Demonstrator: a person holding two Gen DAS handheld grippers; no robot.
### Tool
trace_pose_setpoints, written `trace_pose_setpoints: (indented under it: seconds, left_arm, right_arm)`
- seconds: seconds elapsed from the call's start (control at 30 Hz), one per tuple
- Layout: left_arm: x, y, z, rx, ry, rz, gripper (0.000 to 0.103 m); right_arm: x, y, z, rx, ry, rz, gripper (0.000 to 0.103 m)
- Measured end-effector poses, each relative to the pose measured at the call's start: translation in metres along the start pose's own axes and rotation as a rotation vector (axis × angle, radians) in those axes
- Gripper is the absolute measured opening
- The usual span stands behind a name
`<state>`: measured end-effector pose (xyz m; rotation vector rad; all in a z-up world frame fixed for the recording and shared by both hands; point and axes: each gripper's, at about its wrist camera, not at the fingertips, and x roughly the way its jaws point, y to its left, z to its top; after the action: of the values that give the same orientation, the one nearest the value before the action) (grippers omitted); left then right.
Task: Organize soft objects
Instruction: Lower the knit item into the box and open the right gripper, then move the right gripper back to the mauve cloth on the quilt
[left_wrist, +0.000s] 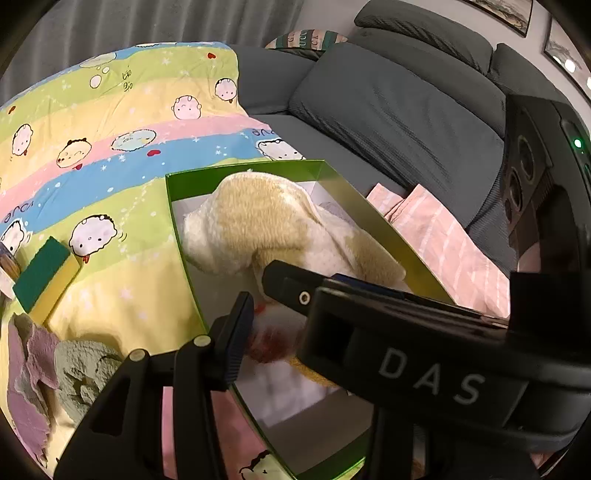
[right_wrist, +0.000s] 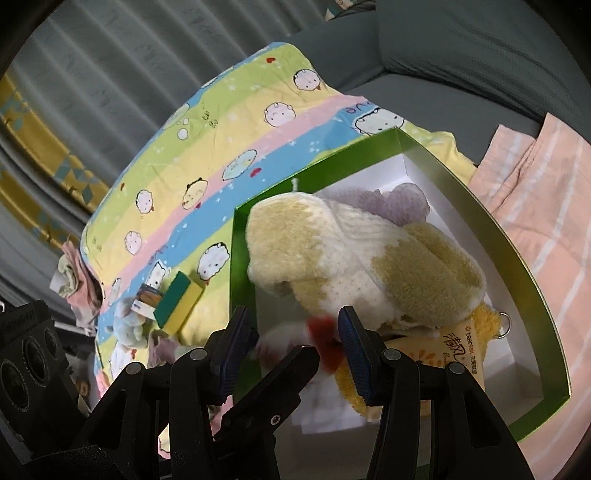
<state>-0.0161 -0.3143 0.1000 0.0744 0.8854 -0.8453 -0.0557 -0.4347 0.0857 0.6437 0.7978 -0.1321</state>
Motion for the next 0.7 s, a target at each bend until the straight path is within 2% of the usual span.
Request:
trace_pose_setpoints:
  seconds: [0.23, 0.33, 0.37, 0.4, 0.47, 0.57, 0.7]
  left_arm:
    - [-0.005, 0.001, -0.001, -0.023, -0.003, 0.02, 0.046]
    - [-0.018, 0.003, -0.005, -0.029, -0.032, 0.021, 0.053]
    - [-0.023, 0.004, -0.005, -0.035, -0.042, 0.021, 0.056]
    - [-0.028, 0.006, -0.006, -0.04, -0.054, 0.02, 0.061]
    - [-0.041, 0.009, -0.009, -0.044, -0.077, 0.008, 0.068]
    - [-0.062, 0.013, -0.014, -0.055, -0.121, -0.001, 0.072]
    - [-0.084, 0.02, -0.021, -0.054, -0.162, 0.047, 0.077]
  right_arm:
    - [0.002, -0.002, 0.0, 0.008, 0.005, -0.01, 0.053]
    - [-0.002, 0.003, -0.001, -0.005, 0.001, -0.001, 0.055]
    - [-0.003, 0.005, -0.001, -0.007, -0.003, 0.003, 0.062]
    - [-0.006, 0.007, -0.002, -0.008, -0.009, 0.008, 0.064]
    - [-0.013, 0.011, -0.004, -0.015, -0.033, 0.024, 0.064]
    - [-0.022, 0.02, -0.006, -0.031, -0.059, 0.04, 0.064]
    - [-0.03, 0.033, -0.012, -0.06, -0.078, 0.037, 0.064]
